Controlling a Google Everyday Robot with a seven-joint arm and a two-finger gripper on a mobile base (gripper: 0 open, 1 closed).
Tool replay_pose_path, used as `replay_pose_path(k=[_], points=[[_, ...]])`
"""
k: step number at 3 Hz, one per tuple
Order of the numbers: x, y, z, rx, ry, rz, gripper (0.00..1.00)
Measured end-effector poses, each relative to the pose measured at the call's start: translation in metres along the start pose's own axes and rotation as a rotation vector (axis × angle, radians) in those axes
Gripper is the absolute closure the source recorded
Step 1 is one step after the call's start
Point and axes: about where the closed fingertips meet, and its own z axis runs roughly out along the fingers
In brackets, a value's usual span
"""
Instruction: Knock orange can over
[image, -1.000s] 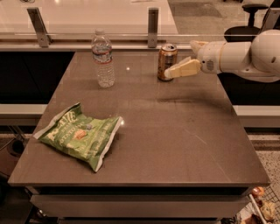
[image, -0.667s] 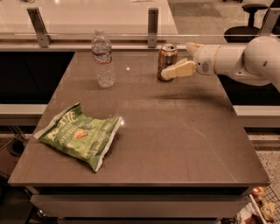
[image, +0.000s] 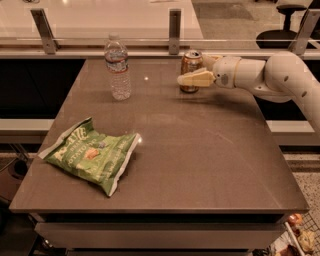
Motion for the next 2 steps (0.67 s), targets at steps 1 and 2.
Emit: replay_pose_path(k=[1, 2], points=[[0.0055, -0.0041, 0.0126, -0.002, -0.026, 0.014, 0.41], [0.0055, -0.0014, 0.0162, -0.009, -0.025, 0.014, 0.72]])
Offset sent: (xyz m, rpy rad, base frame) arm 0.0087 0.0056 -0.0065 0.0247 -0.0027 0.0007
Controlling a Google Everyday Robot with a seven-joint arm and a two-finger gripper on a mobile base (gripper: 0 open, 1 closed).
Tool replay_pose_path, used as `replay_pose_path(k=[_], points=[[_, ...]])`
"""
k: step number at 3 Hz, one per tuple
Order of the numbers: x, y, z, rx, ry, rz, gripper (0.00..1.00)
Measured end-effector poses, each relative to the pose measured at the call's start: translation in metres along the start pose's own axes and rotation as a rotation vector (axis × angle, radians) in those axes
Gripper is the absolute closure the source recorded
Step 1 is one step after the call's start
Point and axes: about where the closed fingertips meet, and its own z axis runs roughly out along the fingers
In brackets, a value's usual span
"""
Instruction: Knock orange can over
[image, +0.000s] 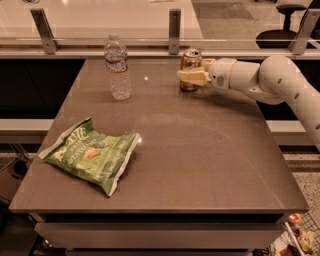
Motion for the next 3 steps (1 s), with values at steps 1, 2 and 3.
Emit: replay_pose_path(k=[1, 2, 3], points=[[0.0000, 0.0015, 0.0024, -0.004, 0.000, 0.000, 0.96], [-0.0001, 0.0026, 0.0041, -0.007, 0.000, 0.001, 1.00], [-0.0019, 0.0038, 0.0037, 0.000, 0.011, -0.001, 1.00]])
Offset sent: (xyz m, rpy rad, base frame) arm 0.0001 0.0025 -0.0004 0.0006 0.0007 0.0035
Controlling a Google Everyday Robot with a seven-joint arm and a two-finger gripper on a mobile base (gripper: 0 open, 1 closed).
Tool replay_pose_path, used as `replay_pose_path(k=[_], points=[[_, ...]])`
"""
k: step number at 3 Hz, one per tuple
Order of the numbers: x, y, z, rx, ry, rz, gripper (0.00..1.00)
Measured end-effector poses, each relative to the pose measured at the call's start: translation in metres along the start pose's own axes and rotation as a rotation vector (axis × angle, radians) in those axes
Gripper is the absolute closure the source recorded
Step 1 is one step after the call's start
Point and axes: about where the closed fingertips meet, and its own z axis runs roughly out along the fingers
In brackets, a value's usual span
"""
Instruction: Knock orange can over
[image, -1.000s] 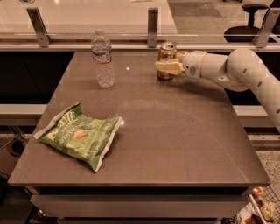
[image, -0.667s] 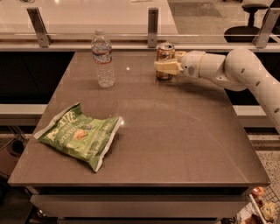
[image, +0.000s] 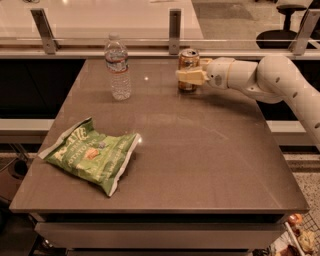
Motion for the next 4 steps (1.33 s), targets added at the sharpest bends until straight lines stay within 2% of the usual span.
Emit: replay_pose_path(k=[1, 2, 4], points=[[-0.007, 0.001, -0.007, 0.032, 0.053, -0.015, 1.00], [-0.015, 0.003, -0.018, 0.075, 0.138, -0.034, 1.00], [-0.023, 0.007, -0.047, 0.201, 0.329, -0.081, 1.00]])
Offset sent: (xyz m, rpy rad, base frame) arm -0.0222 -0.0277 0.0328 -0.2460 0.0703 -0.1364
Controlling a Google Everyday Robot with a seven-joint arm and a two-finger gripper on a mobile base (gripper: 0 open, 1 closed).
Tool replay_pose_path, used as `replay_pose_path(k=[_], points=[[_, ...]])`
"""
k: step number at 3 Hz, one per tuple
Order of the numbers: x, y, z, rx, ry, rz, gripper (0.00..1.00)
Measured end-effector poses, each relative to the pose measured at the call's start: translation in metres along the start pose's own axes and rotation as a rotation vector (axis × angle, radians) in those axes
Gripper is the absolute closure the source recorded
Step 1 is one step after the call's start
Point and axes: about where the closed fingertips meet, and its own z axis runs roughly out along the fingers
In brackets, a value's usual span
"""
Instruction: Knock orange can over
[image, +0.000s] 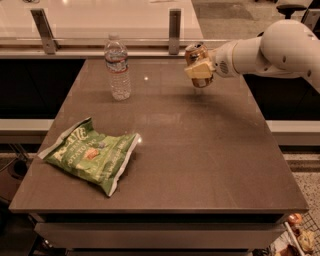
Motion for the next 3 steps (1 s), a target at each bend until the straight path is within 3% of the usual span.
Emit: replay_pose_path(k=[1, 2, 3], points=[[0.003, 0.000, -0.011, 0.058, 0.111, -0.025, 1.00], [0.011, -0.001, -0.010, 0.084, 0.214, -0.041, 1.00], [0.024, -0.004, 0.000, 0.078, 0.321, -0.049, 1.00]])
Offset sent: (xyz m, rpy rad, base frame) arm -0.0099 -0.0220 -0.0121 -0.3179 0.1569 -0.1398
